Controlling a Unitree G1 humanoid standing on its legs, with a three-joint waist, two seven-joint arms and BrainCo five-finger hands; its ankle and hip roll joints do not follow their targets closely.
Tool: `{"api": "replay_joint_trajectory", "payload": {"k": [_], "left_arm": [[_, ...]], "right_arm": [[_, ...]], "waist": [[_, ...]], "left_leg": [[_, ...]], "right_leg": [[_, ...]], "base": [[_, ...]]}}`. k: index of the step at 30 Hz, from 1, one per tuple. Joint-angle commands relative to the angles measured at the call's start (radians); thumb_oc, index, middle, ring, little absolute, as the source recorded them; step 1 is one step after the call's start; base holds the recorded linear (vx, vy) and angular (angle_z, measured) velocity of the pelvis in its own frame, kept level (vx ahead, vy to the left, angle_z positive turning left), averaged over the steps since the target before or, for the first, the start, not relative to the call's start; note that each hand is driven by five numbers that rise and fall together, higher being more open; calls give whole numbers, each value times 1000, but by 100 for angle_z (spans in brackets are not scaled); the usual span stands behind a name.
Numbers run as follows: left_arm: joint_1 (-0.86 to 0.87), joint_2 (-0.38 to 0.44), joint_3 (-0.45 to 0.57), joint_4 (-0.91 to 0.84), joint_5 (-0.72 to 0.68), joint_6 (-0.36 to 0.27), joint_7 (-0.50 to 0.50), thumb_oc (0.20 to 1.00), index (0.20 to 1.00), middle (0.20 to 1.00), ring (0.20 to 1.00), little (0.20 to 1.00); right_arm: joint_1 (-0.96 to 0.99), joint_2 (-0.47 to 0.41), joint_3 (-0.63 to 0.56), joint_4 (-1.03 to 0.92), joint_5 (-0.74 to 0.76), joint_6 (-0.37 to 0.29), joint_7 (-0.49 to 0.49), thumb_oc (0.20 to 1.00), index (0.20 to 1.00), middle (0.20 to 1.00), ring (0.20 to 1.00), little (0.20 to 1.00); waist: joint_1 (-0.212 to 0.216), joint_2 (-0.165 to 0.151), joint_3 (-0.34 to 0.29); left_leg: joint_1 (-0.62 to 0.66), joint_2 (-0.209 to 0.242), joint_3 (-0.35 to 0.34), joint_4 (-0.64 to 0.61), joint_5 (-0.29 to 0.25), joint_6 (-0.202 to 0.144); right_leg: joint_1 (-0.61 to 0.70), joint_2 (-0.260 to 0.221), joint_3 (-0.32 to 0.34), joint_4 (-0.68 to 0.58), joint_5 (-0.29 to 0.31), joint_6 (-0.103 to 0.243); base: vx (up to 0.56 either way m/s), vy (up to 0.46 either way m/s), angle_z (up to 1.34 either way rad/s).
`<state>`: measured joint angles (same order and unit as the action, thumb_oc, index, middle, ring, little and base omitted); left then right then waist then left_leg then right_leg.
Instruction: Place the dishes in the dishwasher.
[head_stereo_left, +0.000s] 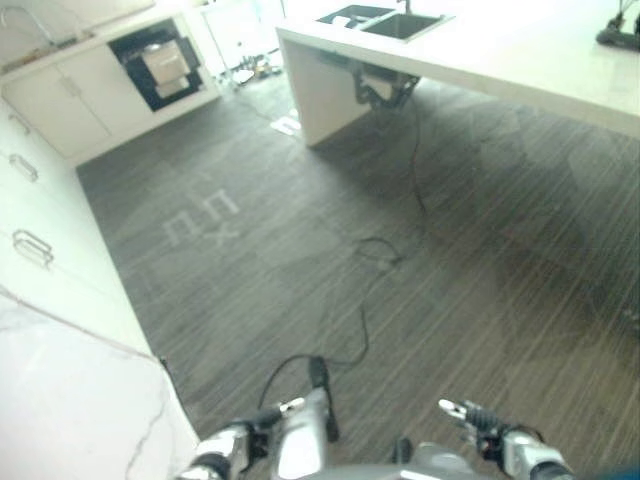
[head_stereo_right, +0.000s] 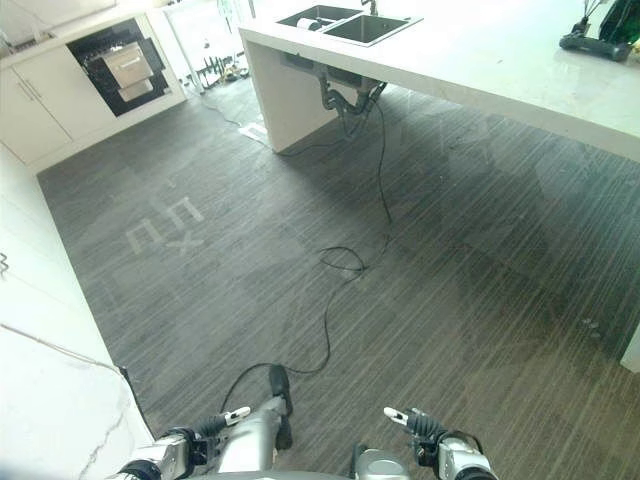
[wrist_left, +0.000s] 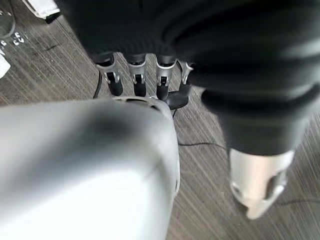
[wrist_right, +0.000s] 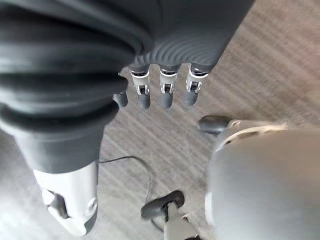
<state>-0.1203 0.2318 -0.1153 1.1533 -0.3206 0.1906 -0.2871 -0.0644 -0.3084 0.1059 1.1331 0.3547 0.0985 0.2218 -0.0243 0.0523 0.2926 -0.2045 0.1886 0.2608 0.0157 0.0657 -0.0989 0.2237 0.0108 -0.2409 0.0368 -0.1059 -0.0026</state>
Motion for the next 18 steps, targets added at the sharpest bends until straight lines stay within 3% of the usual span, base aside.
{"api": "replay_joint_trajectory", "payload": {"k": [1, 2, 3, 4, 5, 6, 8, 9, 11, 12, 13, 15, 18], "left_arm": [[24, -40, -45, -41, 51, -38, -18, 1000, 1000, 1000, 1000, 1000], [15, -28, -66, -58, 68, -36, -34, 1000, 1000, 1000, 1000, 1000], [11, -26, -74, -69, 68, -33, -40, 1000, 1000, 1000, 1000, 1000], [1, -23, -97, -80, 72, -39, -48, 1000, 1000, 1000, 1000, 1000], [-2, -22, -107, -84, 69, -42, -48, 1000, 1000, 1000, 1000, 1000], [-8, -14, -125, -96, 59, -48, -41, 1000, 1000, 1000, 1000, 1000], [-24, -11, -149, -117, 39, -45, -3, 1000, 1000, 1000, 1000, 1000], [-40, -3, -154, -133, 12, -42, -11, 1000, 1000, 1000, 1000, 1000], [-48, 2, -144, -160, 35, -22, -40, 1000, 1000, 1000, 1000, 1000], [-50, 10, -142, -172, 71, -14, -58, 1000, 1000, 1000, 1000, 1000], [-50, 11, -142, -173, 75, -13, -60, 1000, 1000, 1000, 1000, 1000], [-38, 18, -147, -170, 120, -8, -77, 1000, 1000, 1000, 1000, 1000], [-20, 13, -168, -142, 125, -28, -96, 1000, 1000, 1000, 1000, 1000]], "right_arm": [[-8, -14, -18, -40, 25, -55, -6, 1000, 1000, 1000, 1000, 1000], [2, -8, -32, -51, 39, -76, -6, 1000, 1000, 1000, 1000, 1000], [8, -5, -40, -63, 32, -82, -12, 1000, 1000, 1000, 1000, 1000], [17, -1, -49, -86, 38, -94, -25, 1000, 1000, 1000, 1000, 1000], [21, 1, -50, -99, 50, -94, -32, 1000, 1000, 1000, 1000, 1000], [29, 6, -48, -124, 75, -99, -42, 1000, 1000, 1000, 1000, 1000], [26, 8, -38, -135, 79, -111, -33, 1000, 1000, 1000, 1000, 1000], [15, 6, -28, -137, 93, -118, -26, 1000, 1000, 1000, 1000, 1000], [12, 0, -27, -155, 120, -117, -26, 1000, 1000, 1000, 1000, 1000], [8, -10, -30, -163, 136, -118, -11, 1000, 1000, 1000, 1000, 1000], [8, -11, -31, -164, 137, -118, -9, 1000, 1000, 1000, 1000, 1000], [9, -20, -38, -180, 138, -112, 8, 1000, 1000, 1000, 1000, 1000], [13, -16, -53, -179, 130, -111, 25, 1000, 1000, 1000, 1000, 1000]], "waist": [[22, -8, -51], [34, -20, -81], [31, -22, -89], [20, -24, -95], [13, -37, -95], [6, -37, -93], [-4, -26, -81], [-26, -10, -61], [-42, -9, -45], [-52, -17, -34], [-54, -18, -32], [-85, -39, -25], [-112, -54, -32]], "left_leg": [[54, -33, -12, 69, 33, 29], [56, -75, -22, 73, -5, 61], [75, -95, -16, 56, -18, 81], [100, -132, -12, 40, -43, 117], [116, -162, -18, 37, -68, 127], [142, -186, -15, 25, -93, 155], [186, -200, -12, 4, -114, 174], [213, -192, -12, 0, -109, 174], [241, -197, -20, -3, -118, 167], [261, -202, -24, -4, -130, 162], [264, -203, -25, -4, -133, 162], [315, -227, -31, -4, -183, 162], [374, -252, -64, -5, -249, 169]], "right_leg": [[29, -101, 3, 107, -134, 70], [48, -124, 3, 168, -174, 93], [25, -146, 3, 245, -146, 111], [-32, -184, 11, 414, -62, 145], [-53, -211, 16, 496, -43, 164], [-130, -241, 19, 655, 22, 179], [-222, -242, 13, 756, 31, 163], [-283, -148, -7, 677, 0, 133], [-325, -111, -29, 560, -21, 117], [-361, -113, -40, 446, 8, 119], [-365, -113, -41, 433, 12, 119], [-424, -129, -30, 252, 104, 147], [-461, -143, -12, 136, 192, 181]], "base": [[370, 498, 6], [383, 518, -7], [413, 663, -22], [283, 466, -16], [300, 508, -1], [213, 331, 26], [248, 265, 38], [272, 85, 24], [285, -88, 47], [263, -113, 74], [325, -153, 52], [390, -159, 51], [430, -169, 41]]}}
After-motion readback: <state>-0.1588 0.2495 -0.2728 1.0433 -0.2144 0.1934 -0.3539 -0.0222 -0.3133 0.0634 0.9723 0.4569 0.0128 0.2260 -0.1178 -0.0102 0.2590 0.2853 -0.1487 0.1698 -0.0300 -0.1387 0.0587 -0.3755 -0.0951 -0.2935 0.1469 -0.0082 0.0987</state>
